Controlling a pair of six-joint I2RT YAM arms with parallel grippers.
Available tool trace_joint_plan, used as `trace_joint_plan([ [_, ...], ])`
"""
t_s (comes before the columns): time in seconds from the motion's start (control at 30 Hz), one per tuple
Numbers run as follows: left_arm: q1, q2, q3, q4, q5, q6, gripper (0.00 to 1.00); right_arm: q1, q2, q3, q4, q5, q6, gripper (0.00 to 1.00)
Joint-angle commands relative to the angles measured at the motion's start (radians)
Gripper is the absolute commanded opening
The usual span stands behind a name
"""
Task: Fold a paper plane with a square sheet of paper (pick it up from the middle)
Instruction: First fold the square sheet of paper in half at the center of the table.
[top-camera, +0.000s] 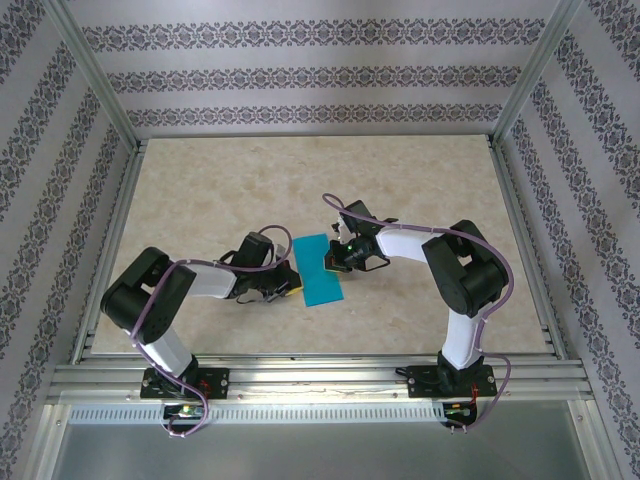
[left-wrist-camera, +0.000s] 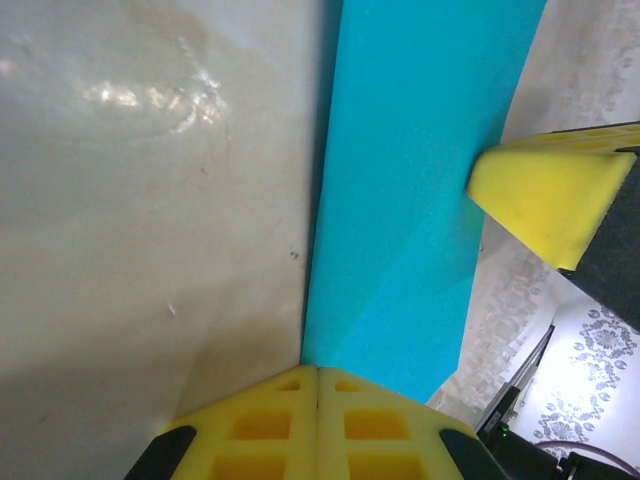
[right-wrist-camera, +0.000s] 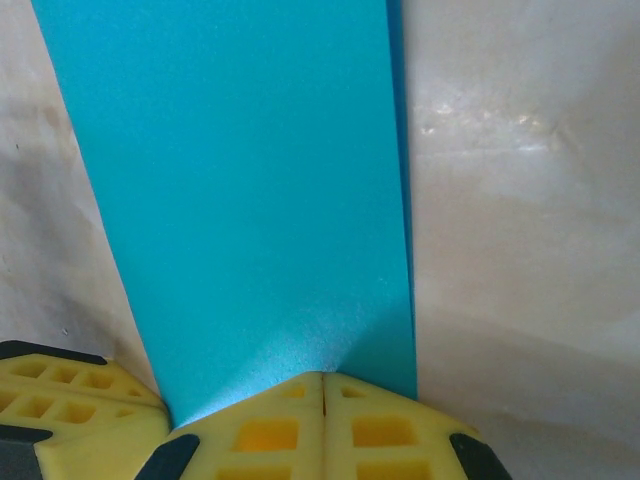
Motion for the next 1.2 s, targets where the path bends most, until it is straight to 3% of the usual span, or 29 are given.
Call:
trace_joint_plan([
  [0.0,-0.013,-0.025,-0.026,-0.103,-0.056,-0.006,0.02,-0.003,0.041,-0.044,-0.137,0.084,-0.014,0.0],
  [0.23,-0.035,-0.151,0.059,-0.216,-0.072,0.028,0.03,-0.003,0.036,-0.044,-0.141,0.084,-0.014,0.0],
  [0.53,-0.122,-0.031,0.104,-0.131,-0.032,-0.023,0.01,-0.003,0.033,-0.048,-0.138,0.086,-0.009,0.0],
  [0.8,-0.144,-0.007,0.003,-0.127,-0.023,-0.012,0.01,-0.003,0.032,-0.049,-0.137,0.084,-0.01,0.0],
  [1.17,-0.162,-0.183,0.103,-0.4,-0.043,0.126,0.04,-0.004,0.038,-0.041,-0.141,0.077,-0.016,0.0],
])
